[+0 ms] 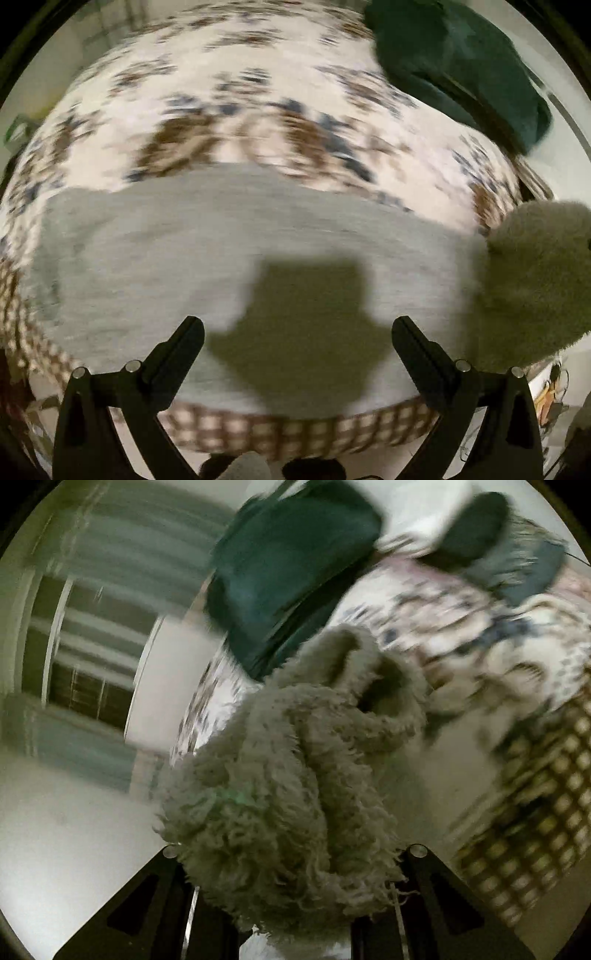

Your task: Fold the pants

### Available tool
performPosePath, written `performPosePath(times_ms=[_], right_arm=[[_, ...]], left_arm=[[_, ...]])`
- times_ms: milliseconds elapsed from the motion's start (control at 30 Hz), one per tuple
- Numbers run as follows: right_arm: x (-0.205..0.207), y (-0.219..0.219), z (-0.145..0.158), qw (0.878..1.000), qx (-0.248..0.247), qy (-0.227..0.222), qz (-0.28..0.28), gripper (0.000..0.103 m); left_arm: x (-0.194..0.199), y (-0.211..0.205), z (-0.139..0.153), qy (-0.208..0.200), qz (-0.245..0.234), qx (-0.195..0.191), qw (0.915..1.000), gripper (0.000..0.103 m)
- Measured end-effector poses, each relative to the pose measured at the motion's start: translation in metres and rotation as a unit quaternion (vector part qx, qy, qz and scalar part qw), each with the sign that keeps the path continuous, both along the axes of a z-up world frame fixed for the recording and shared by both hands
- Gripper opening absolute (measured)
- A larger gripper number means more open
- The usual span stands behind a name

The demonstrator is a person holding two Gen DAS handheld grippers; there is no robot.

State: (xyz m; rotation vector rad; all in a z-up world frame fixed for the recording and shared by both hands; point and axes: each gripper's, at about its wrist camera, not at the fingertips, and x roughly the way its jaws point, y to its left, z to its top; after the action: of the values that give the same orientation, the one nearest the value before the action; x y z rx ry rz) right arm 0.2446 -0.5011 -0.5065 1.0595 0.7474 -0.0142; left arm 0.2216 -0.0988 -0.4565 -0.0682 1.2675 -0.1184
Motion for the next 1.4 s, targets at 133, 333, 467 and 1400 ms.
performPosePath(times_ms=[133,333,467,1400], right_arm=[[0.029,0.104,-0.009,0.997,-0.019,0.019,0.077,0.017],[0.052,0.266,-0.094,0.972,-0.049,0.105,0.203,0.017],[0.063,0.323,-0.125,0.934,-0.077,0.190,0.293,0.041],[0.037,0.145,-0.118,0.924,-0.172,0.307,0.152,0.085]], left_arm=[[-0.013,0.075,0.001,0.003,0.041,0.011,0.9991,0.103],[-0.026,0.168,-0.013,0.016,0.095,0.041,0.9945,0.103],[-0.029,0.199,-0.017,0.022,0.125,0.038,0.9912,0.103],[0.082,0.068,-0.080,0.055,0.031,-0.097,0.9933,0.014]])
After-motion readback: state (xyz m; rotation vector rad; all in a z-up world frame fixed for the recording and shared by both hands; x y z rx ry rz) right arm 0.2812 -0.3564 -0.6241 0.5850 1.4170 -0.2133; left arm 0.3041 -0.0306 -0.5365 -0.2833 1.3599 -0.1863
